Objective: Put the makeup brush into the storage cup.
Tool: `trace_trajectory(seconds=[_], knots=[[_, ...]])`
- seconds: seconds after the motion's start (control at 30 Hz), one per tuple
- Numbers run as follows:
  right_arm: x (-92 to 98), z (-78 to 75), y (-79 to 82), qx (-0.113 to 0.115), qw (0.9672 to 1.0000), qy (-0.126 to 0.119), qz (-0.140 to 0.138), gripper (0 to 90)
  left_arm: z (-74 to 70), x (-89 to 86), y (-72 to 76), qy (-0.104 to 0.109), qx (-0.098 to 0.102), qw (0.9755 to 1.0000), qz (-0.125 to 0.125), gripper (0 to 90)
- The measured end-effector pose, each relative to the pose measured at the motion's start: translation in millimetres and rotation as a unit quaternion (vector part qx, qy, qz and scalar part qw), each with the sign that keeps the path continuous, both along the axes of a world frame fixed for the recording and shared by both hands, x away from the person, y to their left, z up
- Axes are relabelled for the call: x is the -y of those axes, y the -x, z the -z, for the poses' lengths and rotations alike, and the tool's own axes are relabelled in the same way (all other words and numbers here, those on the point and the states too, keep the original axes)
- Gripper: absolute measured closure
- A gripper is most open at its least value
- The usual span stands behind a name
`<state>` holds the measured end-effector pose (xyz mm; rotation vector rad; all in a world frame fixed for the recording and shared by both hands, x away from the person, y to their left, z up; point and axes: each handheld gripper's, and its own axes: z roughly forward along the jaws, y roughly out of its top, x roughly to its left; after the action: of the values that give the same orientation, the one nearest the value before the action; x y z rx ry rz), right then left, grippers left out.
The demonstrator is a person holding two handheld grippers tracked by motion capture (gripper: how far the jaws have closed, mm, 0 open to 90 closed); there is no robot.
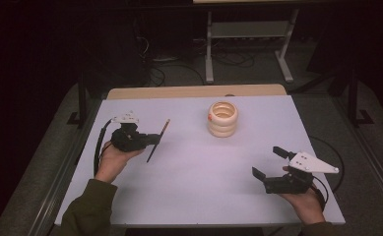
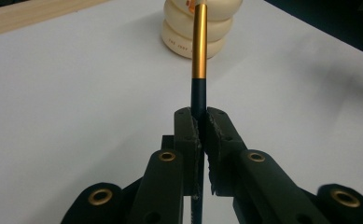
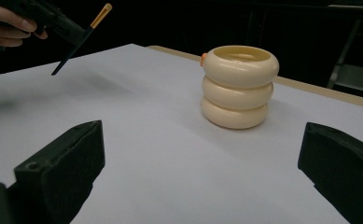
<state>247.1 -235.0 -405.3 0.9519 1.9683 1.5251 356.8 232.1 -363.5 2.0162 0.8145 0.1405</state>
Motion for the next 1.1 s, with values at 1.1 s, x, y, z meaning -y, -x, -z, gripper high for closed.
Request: trace_trajectory(seconds=[1.1], knots=[[-19.5, -17.3, -14.8, -0.003, 0.9992, -0.017, -0.037, 3.4, -2.4, 11.8, 22.7, 0.054, 0.030, 0.9961, 0.064, 83.5]])
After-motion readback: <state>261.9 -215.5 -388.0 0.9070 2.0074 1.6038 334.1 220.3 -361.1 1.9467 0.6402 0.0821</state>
